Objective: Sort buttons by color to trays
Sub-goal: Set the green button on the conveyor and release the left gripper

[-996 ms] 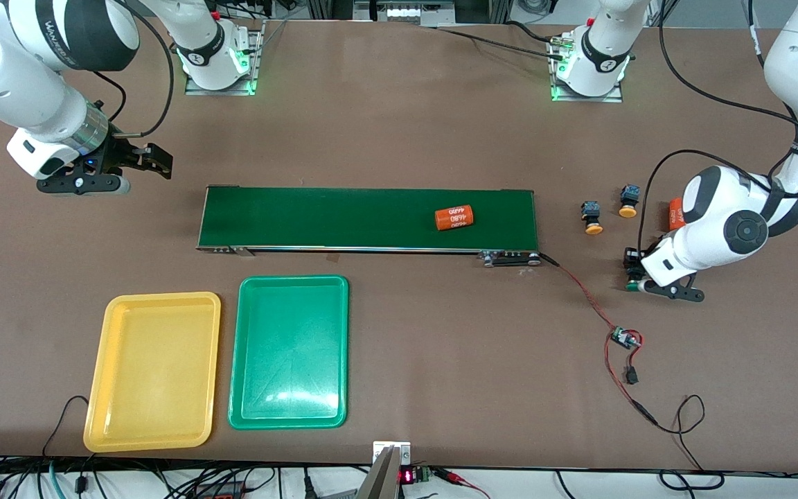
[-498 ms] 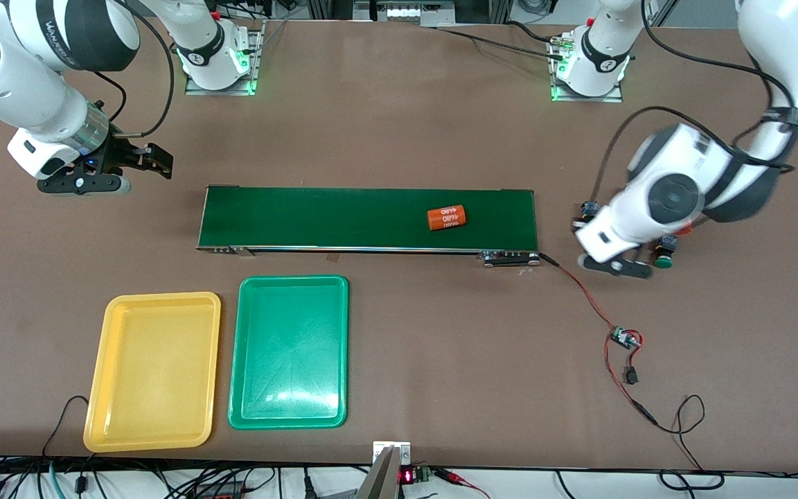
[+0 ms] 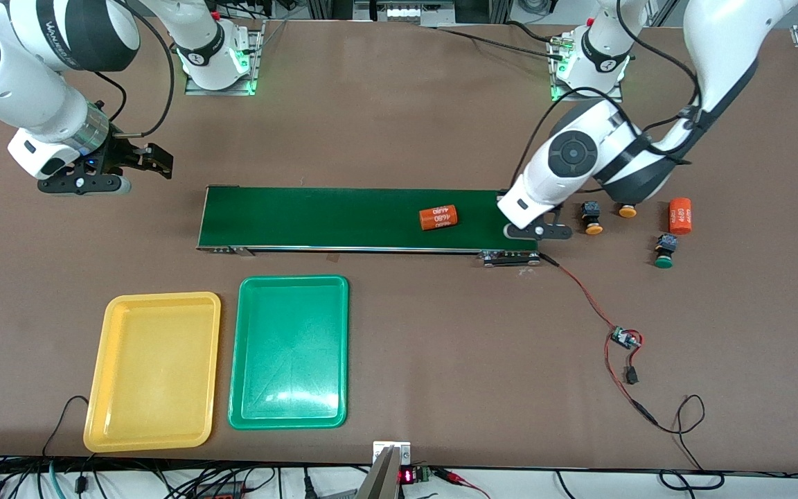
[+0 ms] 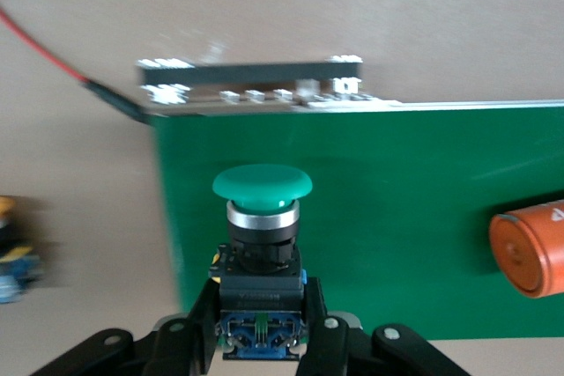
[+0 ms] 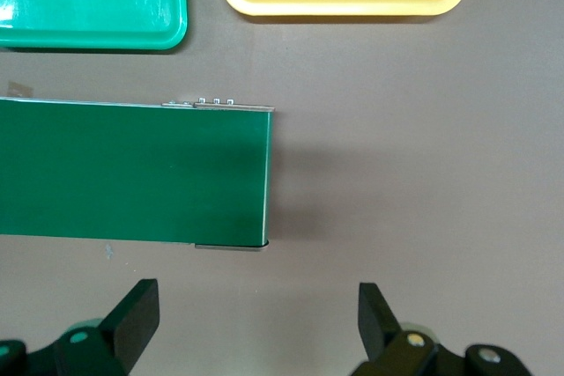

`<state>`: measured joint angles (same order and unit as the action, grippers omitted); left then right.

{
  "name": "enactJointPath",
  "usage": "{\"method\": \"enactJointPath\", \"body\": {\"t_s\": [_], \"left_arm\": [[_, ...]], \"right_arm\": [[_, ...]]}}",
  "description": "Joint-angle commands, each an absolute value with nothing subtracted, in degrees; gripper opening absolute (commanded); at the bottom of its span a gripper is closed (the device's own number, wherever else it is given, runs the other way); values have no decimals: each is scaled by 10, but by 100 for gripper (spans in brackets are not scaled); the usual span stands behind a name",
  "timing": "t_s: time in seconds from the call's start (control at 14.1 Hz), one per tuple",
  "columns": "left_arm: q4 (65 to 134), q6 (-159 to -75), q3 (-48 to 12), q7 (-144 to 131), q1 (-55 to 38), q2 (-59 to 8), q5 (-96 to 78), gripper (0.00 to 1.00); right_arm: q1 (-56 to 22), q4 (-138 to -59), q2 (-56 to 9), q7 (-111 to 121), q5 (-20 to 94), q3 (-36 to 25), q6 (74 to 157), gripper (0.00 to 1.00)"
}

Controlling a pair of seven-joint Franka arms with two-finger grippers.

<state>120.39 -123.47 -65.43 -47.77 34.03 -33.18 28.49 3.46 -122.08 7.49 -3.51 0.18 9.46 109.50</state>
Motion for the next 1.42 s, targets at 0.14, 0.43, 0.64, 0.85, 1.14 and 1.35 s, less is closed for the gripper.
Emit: {"method": "enactJointPath", "body": {"t_s": [0.14,0.43,0.64,0.85,1.14,1.35], "left_arm": [[1222,-1274,-656,-494,347,-336,300,63],[1216,-1270,-660,-488,352,-330,301,100],[1174,-1194,-664,-455,362,-309,301,100],[1113,-1071,-653,-344,391,-308,301,100],[1112,-1063,-650,-178,513,-312,301,100],[1114,-1067,-615,-129,541,-314,338,99]], "right_arm": [[33,-1230,87,-36,10,95,1097,100],[33,-1230,87,-36,10,95,1097,100],[33,-1230,87,-36,10,95,1097,100],[33,-1230,88,-36,10,95,1095,100],[33,-1230,87,-35,10,95,1095,100],[33,-1230,87,-33,9,95,1094,100]]}}
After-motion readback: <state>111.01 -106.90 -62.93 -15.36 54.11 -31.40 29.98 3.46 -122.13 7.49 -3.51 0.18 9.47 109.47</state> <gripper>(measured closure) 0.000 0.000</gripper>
